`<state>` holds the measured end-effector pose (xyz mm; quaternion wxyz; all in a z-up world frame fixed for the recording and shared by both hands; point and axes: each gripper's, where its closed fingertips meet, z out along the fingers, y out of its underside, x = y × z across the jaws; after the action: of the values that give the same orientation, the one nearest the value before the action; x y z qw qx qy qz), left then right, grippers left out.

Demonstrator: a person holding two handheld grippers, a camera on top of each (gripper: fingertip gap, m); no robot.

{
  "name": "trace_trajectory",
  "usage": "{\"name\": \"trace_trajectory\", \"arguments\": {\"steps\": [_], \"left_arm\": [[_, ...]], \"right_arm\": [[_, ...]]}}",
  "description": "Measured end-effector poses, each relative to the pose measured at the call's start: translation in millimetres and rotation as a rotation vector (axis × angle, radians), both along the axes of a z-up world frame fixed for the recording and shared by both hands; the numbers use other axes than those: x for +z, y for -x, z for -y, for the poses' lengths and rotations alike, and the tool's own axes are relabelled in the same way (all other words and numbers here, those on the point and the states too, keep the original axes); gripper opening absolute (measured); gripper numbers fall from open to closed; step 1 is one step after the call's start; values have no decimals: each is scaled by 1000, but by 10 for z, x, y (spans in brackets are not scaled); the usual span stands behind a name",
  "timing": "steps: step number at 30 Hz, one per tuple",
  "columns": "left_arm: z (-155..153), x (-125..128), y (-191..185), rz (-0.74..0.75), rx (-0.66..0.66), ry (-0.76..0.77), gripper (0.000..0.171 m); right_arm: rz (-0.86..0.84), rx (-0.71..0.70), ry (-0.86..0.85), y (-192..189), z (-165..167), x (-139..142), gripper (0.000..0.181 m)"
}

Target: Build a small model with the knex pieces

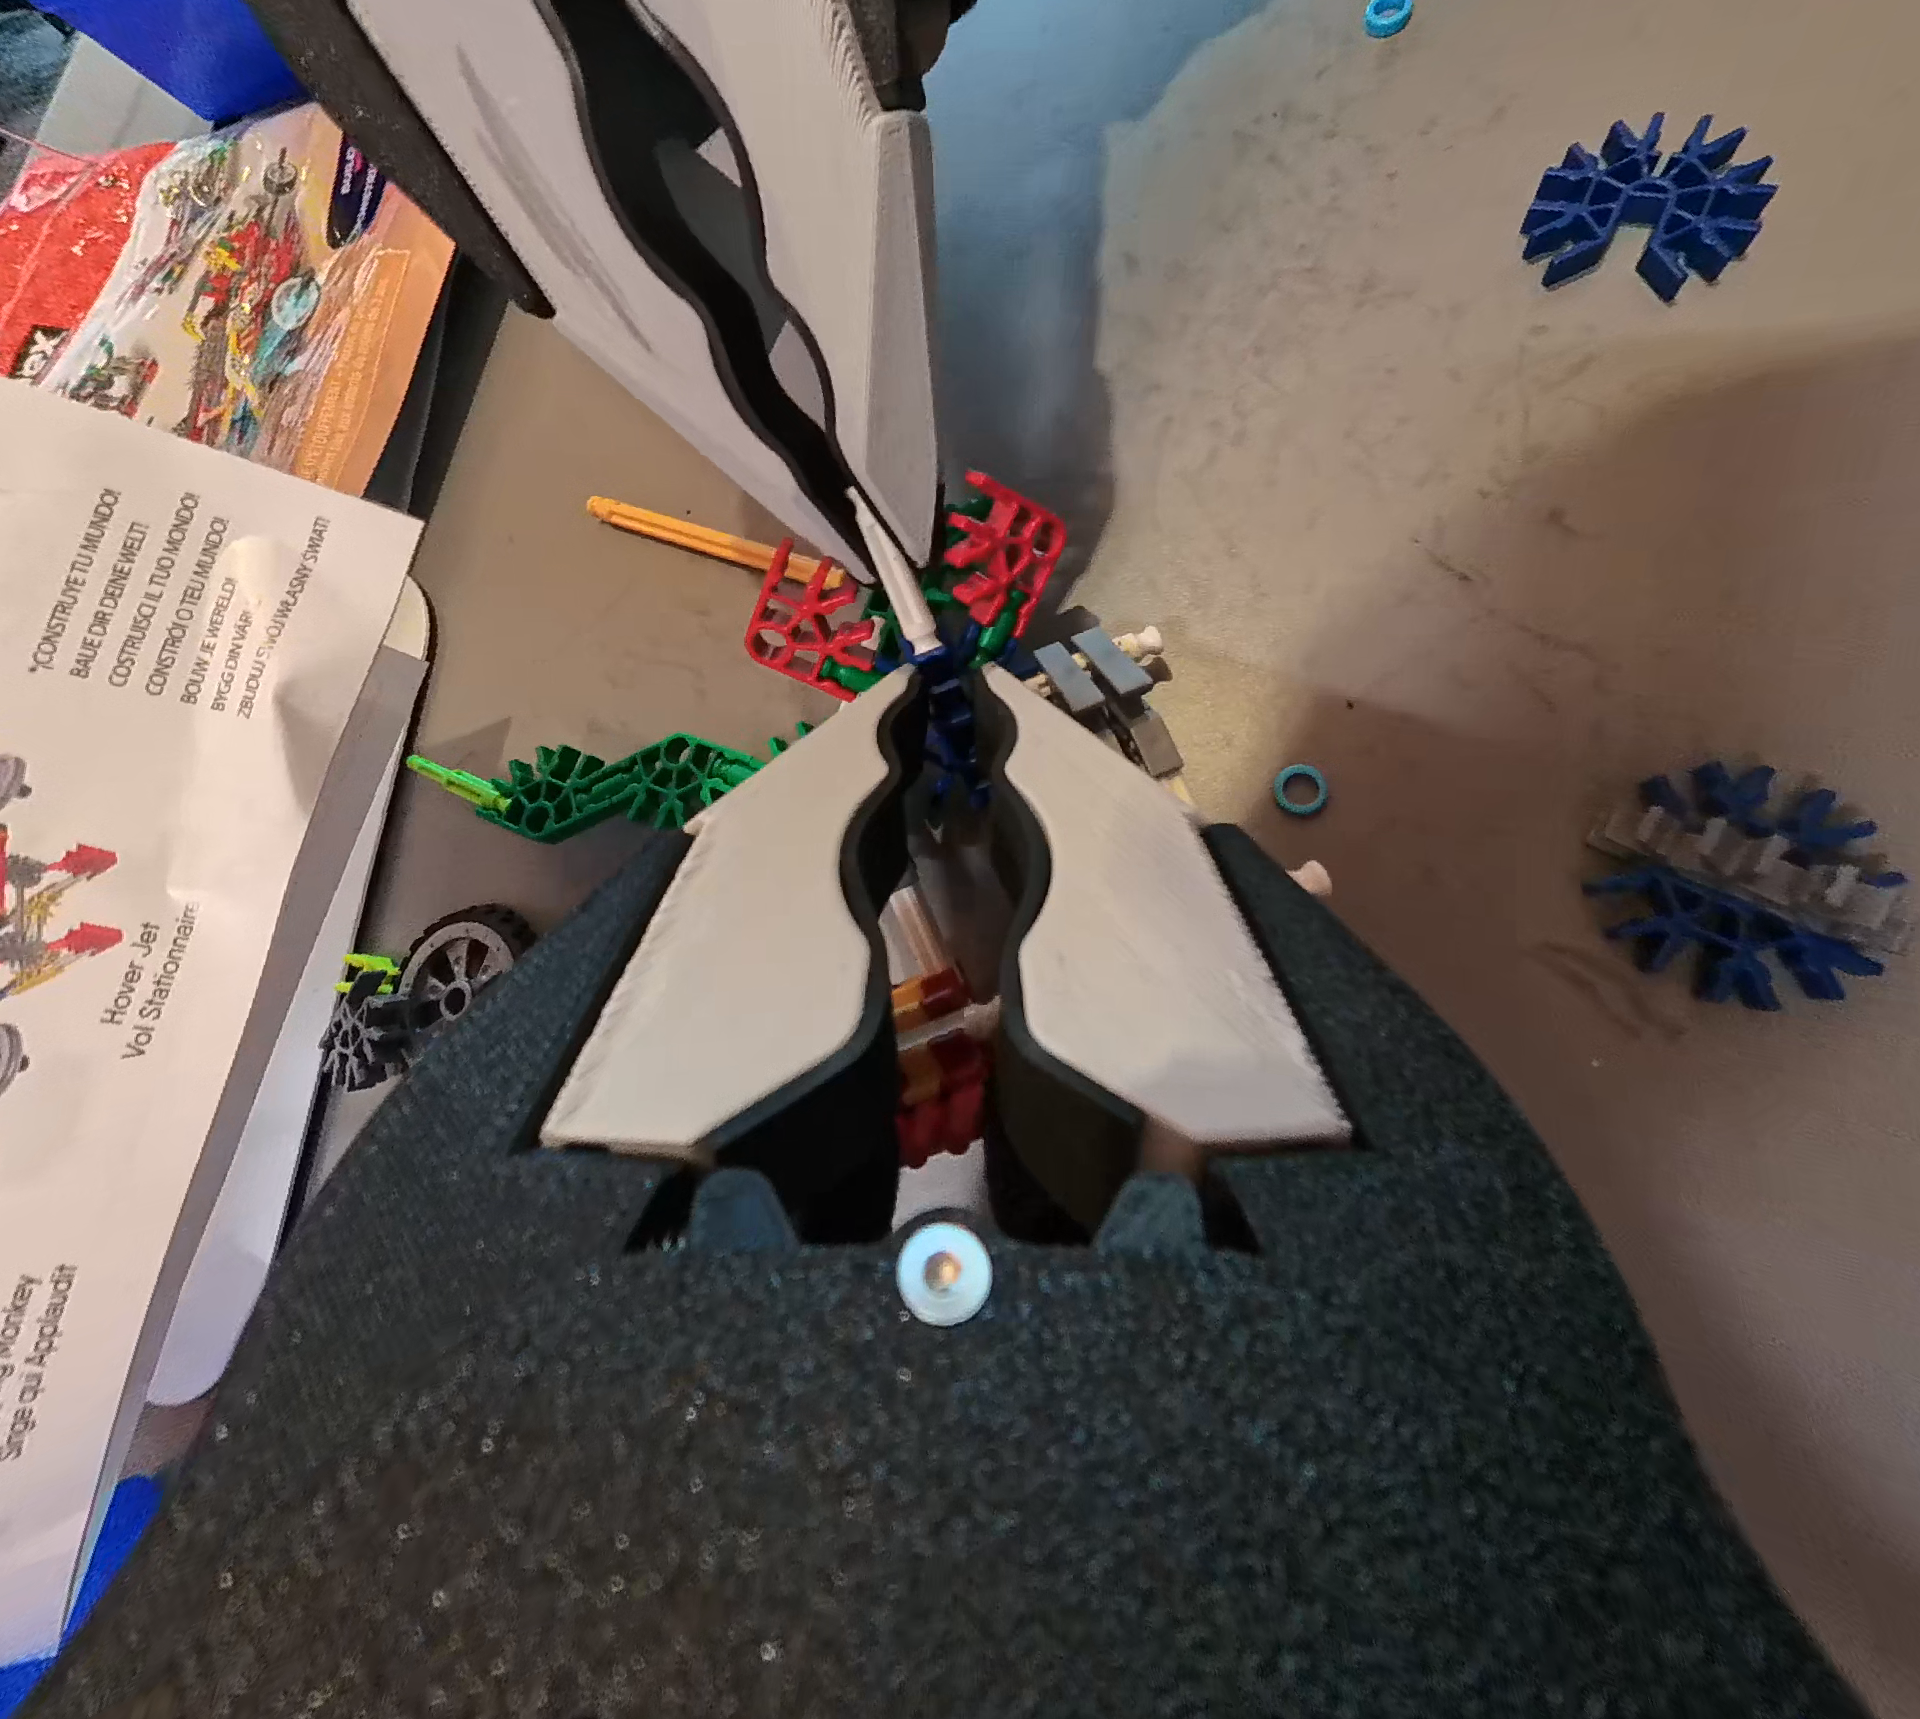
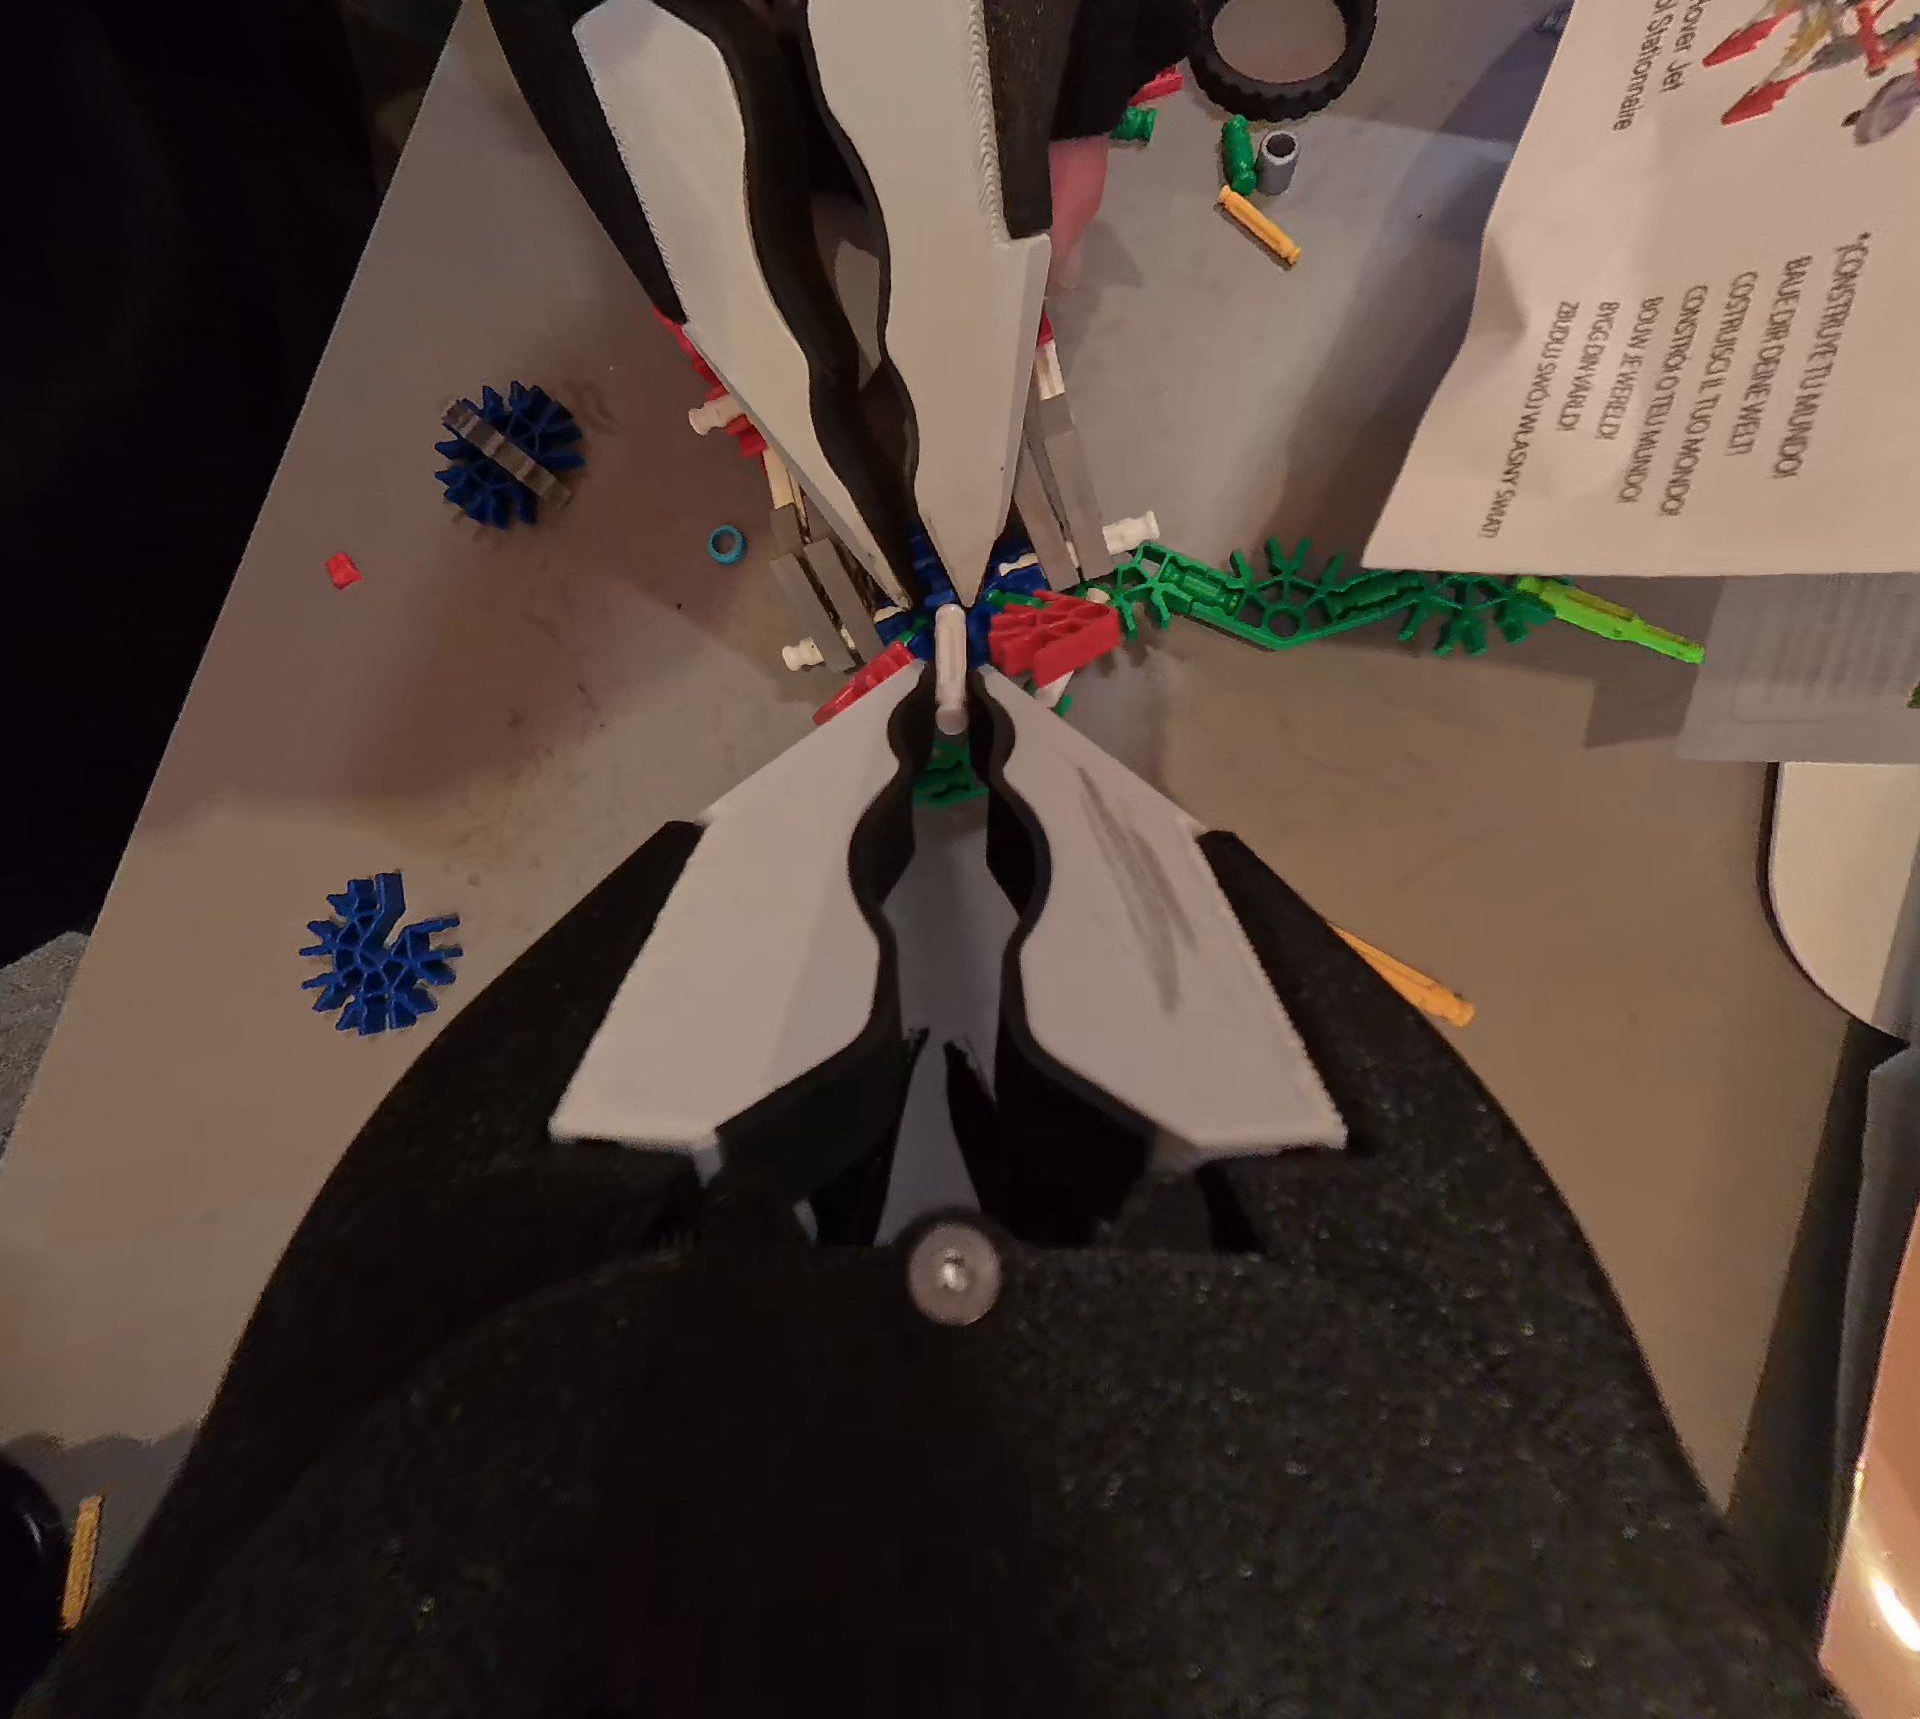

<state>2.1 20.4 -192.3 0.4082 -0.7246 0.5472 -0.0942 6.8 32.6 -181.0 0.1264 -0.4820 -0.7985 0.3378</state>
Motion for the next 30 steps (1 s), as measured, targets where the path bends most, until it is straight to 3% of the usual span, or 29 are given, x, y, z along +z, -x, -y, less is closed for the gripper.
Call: {"name": "trace_trajectory", "arguments": {"steps": [9, 12, 26, 30], "left_arm": [[-9, -3, -6, 0, 7, -8, 7], [-7, -3, -14, -1, 3, -18, 6], [11, 117, -56, -26, -42, -199, 11], [19, 53, -52, -102, -65, -223, 10]], "right_arm": [[108, 18, -37, -16, -3, -55, 5], [165, 27, -70, -67, 2, -207, 5], [156, 34, -78, -30, 40, -220, 5], [157, 35, -84, -24, 48, -222, 5]]}}
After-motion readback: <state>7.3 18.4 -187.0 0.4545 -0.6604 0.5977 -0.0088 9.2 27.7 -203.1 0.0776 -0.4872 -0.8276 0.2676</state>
